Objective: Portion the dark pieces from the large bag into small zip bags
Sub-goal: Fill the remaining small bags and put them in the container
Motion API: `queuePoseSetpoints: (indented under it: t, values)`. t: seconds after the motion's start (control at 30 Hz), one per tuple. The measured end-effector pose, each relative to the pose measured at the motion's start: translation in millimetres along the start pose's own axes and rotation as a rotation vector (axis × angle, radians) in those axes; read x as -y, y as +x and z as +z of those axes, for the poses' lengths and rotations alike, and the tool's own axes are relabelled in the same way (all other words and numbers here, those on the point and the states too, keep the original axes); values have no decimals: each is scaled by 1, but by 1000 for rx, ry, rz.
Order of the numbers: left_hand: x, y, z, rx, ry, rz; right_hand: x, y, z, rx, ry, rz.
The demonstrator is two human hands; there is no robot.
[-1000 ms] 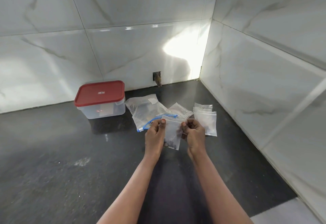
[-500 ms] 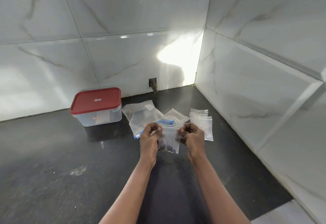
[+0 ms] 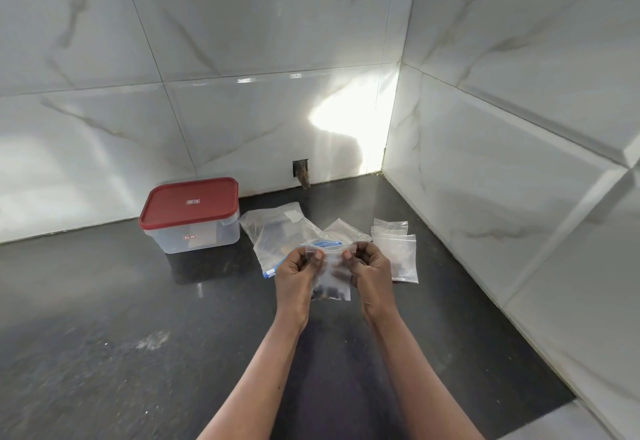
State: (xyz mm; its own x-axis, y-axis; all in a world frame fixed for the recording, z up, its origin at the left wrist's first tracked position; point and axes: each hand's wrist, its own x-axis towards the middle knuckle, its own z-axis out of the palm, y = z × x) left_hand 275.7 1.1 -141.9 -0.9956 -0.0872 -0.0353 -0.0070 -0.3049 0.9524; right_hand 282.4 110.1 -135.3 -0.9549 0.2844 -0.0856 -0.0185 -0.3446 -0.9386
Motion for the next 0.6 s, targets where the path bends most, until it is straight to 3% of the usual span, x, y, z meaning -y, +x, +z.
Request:
queuePoseSetpoints:
  t: [0.2, 0.37, 0.47, 0.6]
  values:
    - [3, 0, 1, -39, 101, 22, 2, -2, 3, 6, -66, -16]
    - [8, -1, -1, 30, -26, -18, 0, -2, 3, -38, -41, -36]
    - [8, -1, 1, 49, 9, -22, 1, -5, 0, 14, -64, -47]
    - [6, 0, 4, 18, 35, 10, 3, -7, 0, 100, 78, 12]
